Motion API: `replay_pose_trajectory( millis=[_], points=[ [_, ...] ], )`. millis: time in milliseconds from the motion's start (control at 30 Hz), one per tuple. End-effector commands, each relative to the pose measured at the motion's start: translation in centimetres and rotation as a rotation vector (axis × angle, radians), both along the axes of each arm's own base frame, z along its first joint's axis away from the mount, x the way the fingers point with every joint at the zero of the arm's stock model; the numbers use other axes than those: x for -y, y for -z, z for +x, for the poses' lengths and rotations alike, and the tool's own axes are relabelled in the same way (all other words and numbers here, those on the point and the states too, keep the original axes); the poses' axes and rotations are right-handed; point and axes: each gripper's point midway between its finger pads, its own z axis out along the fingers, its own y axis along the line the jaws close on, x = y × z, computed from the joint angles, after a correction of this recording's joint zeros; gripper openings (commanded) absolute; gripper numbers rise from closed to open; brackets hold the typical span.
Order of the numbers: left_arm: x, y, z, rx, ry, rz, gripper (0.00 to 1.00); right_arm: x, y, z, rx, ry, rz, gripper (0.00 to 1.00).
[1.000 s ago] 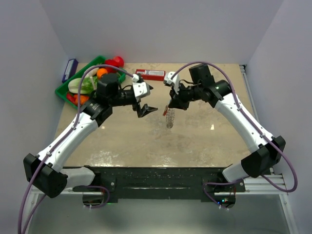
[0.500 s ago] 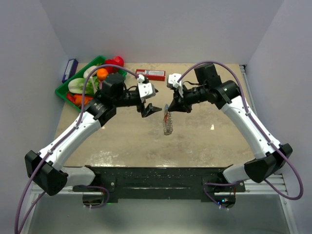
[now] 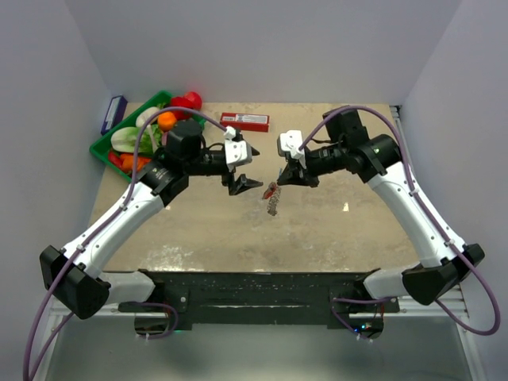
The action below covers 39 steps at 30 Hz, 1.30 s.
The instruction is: Remove the keys from the keyring
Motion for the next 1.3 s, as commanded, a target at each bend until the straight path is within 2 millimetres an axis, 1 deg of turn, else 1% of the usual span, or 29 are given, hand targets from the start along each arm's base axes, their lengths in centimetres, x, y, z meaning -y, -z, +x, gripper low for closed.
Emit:
replay_pose_trajectory(
  millis=[0, 100, 167, 367, 467, 567, 600, 667, 700, 767, 800, 867, 900, 967, 1067, 1133, 1267],
  points=[
    [0.3, -1.9, -2.2, 0.065, 0.125, -0.034, 0.85, -0.3, -2.2, -1.9, 0.083, -0.137, 0.065, 0.0],
    [0.4, -1.6, -3.1, 0.062, 0.183, -0.035, 0.86, -0.2, -2.1, -3.1, 0.072, -0.211, 0.065, 0.0],
    [0.5, -1.5, -3.6, 0.058, 0.213, -0.041, 0.87, -0.2, -2.1, -3.5, 0.095, -0.262, 0.068, 0.0],
    [0.7, -1.1, -4.3, 0.053, 0.259, -0.044, 0.87, -0.2, -1.9, -4.7, 0.099, -0.36, 0.082, 0.0],
    [0.8, -1.4, -4.5, 0.048, 0.279, -0.054, 0.86, -0.2, -1.4, -5.2, 0.103, -0.398, 0.089, 0.0],
    [1.0, -2.2, -4.9, 0.044, 0.298, -0.07, 0.83, -0.2, -1.4, -5.3, 0.118, -0.411, 0.095, 0.0],
    [1.0, -2.3, -4.9, 0.038, 0.303, -0.073, 0.79, -0.2, -1.4, -5.3, 0.125, -0.415, 0.098, 0.0],
    [1.1, -2.9, -5.1, 0.029, 0.317, -0.086, 0.74, -0.2, -1.7, -5.5, 0.143, -0.425, 0.108, 0.0],
    [1.2, -3.1, -5.2, 0.024, 0.316, -0.092, 0.68, -0.2, -1.7, -5.6, 0.145, -0.431, 0.115, 0.0],
    [1.4, -3.6, -4.9, 0.008, 0.304, -0.111, 0.63, -0.2, -1.7, -6.0, 0.176, -0.455, 0.131, 0.0],
    [1.5, -3.7, -4.9, 0.004, 0.303, -0.116, 0.56, -0.2, -1.8, -6.1, 0.179, -0.462, 0.14, 0.0],
    [1.6, -4.1, -4.7, -0.007, 0.288, -0.133, 0.53, -0.3, -2.0, -6.2, 0.18, -0.465, 0.147, 0.0],
    [1.6, -4.4, -4.6, -0.004, 0.282, -0.139, 0.49, -0.5, -2.1, -6.1, 0.172, -0.464, 0.151, 0.0],
    [1.7, -4.7, -4.3, -0.011, 0.27, -0.15, 0.48, -0.5, -1.9, -6.0, 0.162, -0.465, 0.153, 0.0],
    [1.9, -4.8, -3.8, -0.006, 0.247, -0.153, 0.43, -0.7, -1.8, -6.1, 0.149, -0.474, 0.17, 0.0],
    [2.0, -4.7, -3.6, -0.005, 0.241, -0.153, 0.42, -0.8, -1.8, -6.1, 0.147, -0.476, 0.176, 0.0],
    [2.2, -4.3, -4.3, -0.021, 0.276, -0.15, 0.41, -1.0, -1.4, -5.9, 0.151, -0.477, 0.179, 0.0]
  ],
)
